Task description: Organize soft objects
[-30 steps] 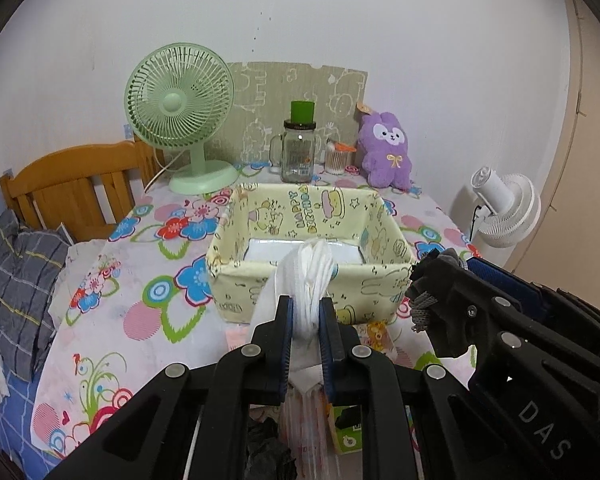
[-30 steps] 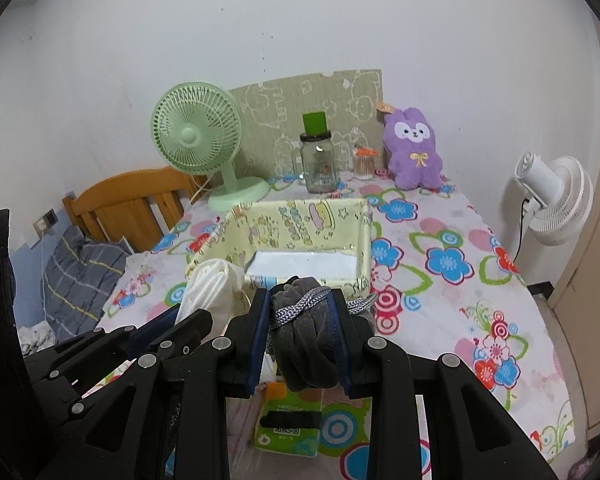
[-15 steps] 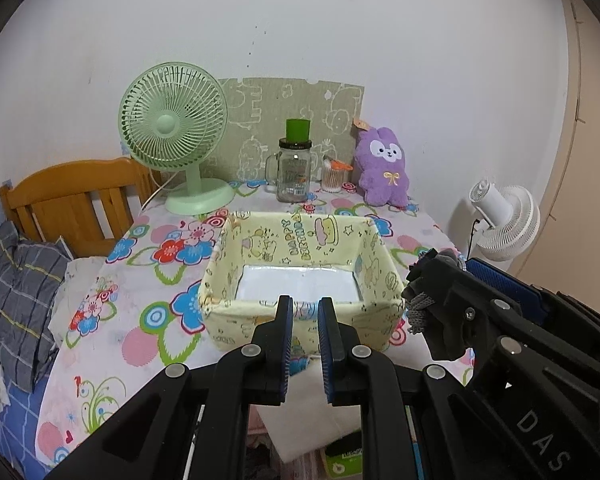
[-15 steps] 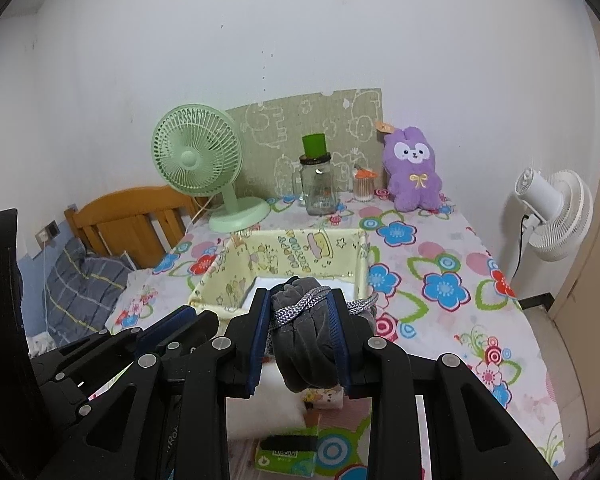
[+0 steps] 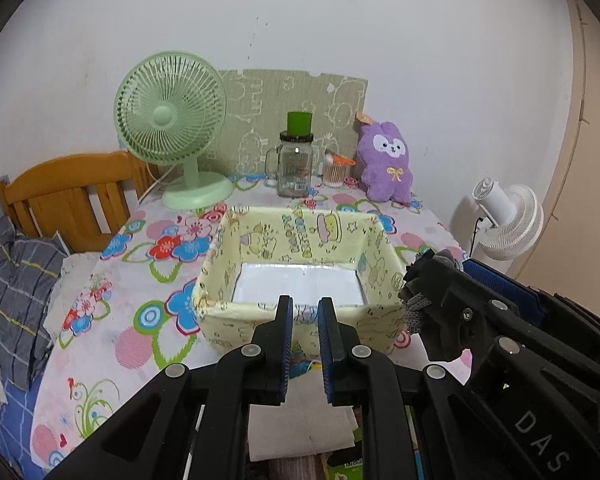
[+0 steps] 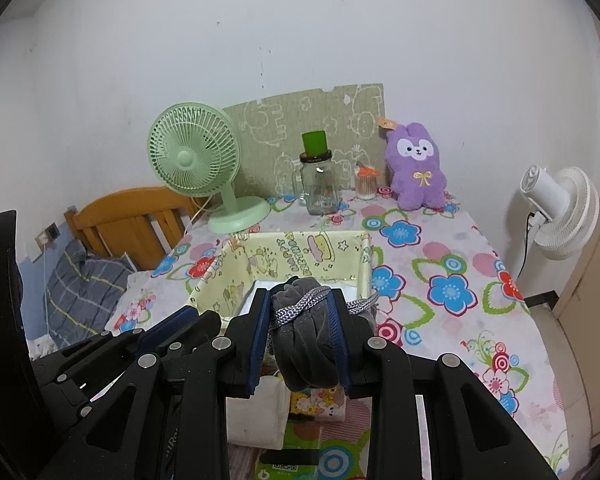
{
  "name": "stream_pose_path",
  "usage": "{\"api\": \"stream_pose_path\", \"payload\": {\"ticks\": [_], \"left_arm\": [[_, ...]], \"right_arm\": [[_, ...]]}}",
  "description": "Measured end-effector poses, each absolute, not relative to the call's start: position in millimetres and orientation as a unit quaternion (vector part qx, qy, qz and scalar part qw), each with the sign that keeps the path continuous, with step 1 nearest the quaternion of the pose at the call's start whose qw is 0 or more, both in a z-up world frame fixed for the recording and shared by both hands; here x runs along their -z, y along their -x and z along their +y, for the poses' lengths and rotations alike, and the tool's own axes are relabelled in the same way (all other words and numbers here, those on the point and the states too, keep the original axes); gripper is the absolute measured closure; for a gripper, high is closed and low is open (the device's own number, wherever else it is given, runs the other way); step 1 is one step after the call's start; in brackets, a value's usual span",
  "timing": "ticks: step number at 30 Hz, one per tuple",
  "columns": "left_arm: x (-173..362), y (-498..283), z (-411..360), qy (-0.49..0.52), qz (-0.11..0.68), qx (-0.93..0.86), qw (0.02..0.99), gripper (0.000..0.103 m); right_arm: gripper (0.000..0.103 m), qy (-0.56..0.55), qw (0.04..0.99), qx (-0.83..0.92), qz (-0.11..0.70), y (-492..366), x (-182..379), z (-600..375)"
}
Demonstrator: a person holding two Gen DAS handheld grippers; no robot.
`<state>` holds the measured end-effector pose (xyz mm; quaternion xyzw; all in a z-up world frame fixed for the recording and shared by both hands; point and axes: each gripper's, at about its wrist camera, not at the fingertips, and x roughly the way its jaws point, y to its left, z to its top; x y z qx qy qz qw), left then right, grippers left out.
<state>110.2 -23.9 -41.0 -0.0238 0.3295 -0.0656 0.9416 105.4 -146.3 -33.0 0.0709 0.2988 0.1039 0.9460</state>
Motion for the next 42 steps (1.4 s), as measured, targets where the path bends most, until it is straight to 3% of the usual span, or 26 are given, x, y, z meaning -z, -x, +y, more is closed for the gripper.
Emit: {"api": "stream_pose_path", "payload": {"ticks": [3,5,12,14,17,42], "left_arm": [[49,-111,-24,0.025,0.341,0.067,0.937,0.09],[52,-110,-25,0.024,0.346,0.067,0.936,0.074],[66,-107,-26,0.031,0.361,0.068,0.93,0.057],[71,-106,-26,0.033,0.364,0.071,0.928,0.038],[79,-103,-26,0.04,0.369,0.068,0.926,0.027],[139,-106,-23,0.054,0.425,0.059,0.902,0.018]], "right_arm": [[0.071,-0.072,0.943,-0.103,0.307,-105,40,-145],[0.071,-0.072,0.941,-0.103,0.313,-105,44,-145],[0.071,-0.07,0.939,-0.102,0.322,-101,56,-145],[0.071,-0.071,0.938,-0.102,0.325,-99,61,-146],[0.071,-0.072,0.936,-0.102,0.329,-97,69,-148],[0.071,-0.067,0.913,-0.088,0.392,-104,129,-146]]}}
